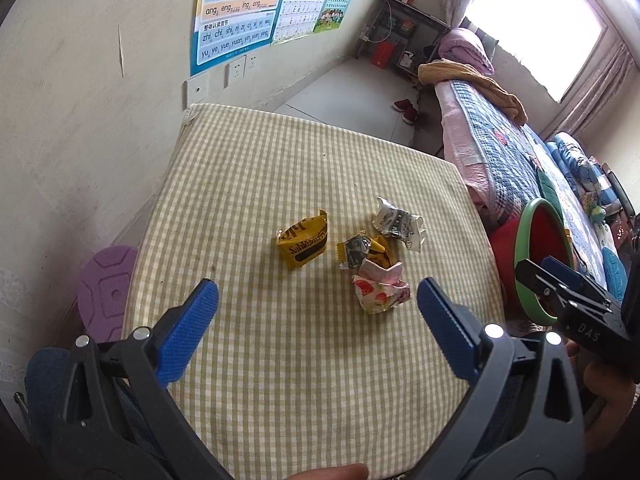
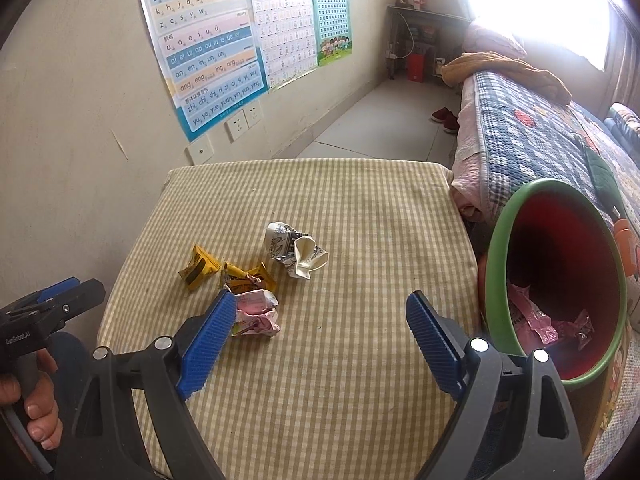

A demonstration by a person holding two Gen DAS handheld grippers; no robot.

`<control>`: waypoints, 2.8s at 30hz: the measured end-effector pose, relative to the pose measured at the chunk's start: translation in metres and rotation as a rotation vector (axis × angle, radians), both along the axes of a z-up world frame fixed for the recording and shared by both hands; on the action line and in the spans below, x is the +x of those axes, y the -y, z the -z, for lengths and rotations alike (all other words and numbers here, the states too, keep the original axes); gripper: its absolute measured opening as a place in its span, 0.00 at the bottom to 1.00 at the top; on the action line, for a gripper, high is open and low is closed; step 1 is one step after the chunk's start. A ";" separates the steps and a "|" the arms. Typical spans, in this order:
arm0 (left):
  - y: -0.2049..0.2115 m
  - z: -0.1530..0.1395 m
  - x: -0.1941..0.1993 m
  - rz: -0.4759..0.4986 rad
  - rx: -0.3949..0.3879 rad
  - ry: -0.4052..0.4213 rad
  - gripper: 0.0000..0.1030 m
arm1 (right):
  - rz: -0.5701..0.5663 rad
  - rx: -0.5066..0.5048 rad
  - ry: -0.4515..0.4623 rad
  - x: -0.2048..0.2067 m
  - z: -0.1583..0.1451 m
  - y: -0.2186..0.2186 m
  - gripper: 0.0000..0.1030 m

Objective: Collect trash
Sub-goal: 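Move both tools back over the table, then reach left tool toward yellow wrapper while right tool reaches toward white paper cup, then grasp the yellow snack bag with left tool while right tool grasps white paper cup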

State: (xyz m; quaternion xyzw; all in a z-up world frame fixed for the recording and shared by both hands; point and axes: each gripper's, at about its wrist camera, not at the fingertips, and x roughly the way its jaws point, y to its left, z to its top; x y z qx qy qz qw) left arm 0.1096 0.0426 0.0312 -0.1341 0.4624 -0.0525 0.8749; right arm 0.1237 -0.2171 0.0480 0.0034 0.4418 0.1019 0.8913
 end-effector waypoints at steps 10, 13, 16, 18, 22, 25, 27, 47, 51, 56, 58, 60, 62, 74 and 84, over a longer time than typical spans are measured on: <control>-0.004 0.025 0.020 0.005 0.015 -0.053 0.95 | -0.016 -0.008 -0.047 0.022 0.022 -0.011 0.82; -0.003 0.034 0.028 0.008 0.020 -0.074 0.95 | -0.019 -0.007 -0.064 0.030 0.031 -0.013 0.82; 0.000 0.044 0.037 0.014 0.029 -0.095 0.94 | -0.022 -0.005 -0.083 0.041 0.040 -0.015 0.82; 0.000 0.050 0.044 0.018 0.033 -0.109 0.94 | -0.025 -0.004 -0.094 0.048 0.046 -0.018 0.82; 0.000 0.063 0.058 0.023 0.047 -0.131 0.94 | -0.032 0.002 -0.116 0.064 0.059 -0.021 0.82; 0.001 0.073 0.068 0.029 0.056 -0.146 0.94 | -0.039 0.006 -0.130 0.077 0.069 -0.026 0.81; 0.002 0.080 0.074 0.036 0.062 -0.161 0.92 | -0.043 0.009 -0.140 0.085 0.077 -0.028 0.81; 0.010 0.114 0.100 0.088 0.151 -0.154 0.53 | -0.094 0.014 -0.219 0.129 0.123 -0.050 0.57; 0.007 0.113 0.101 0.090 0.145 -0.149 0.41 | -0.097 0.013 -0.216 0.128 0.122 -0.051 0.54; 0.008 0.111 0.097 0.103 0.151 -0.147 0.35 | -0.100 0.003 -0.214 0.125 0.117 -0.051 0.33; 0.009 0.108 0.094 0.103 0.148 -0.145 0.35 | -0.100 0.004 -0.209 0.122 0.114 -0.049 0.33; 0.009 0.104 0.091 0.105 0.150 -0.139 0.35 | -0.099 0.003 -0.203 0.119 0.110 -0.047 0.33; 0.011 0.098 0.089 0.109 0.152 -0.129 0.35 | -0.095 0.012 -0.200 0.116 0.106 -0.043 0.31; 0.012 0.070 0.042 0.091 0.125 -0.103 0.35 | -0.068 0.017 -0.137 0.073 0.068 -0.026 0.29; 0.022 0.041 -0.005 0.096 0.101 -0.053 0.35 | -0.029 0.036 -0.089 0.020 0.039 -0.009 0.29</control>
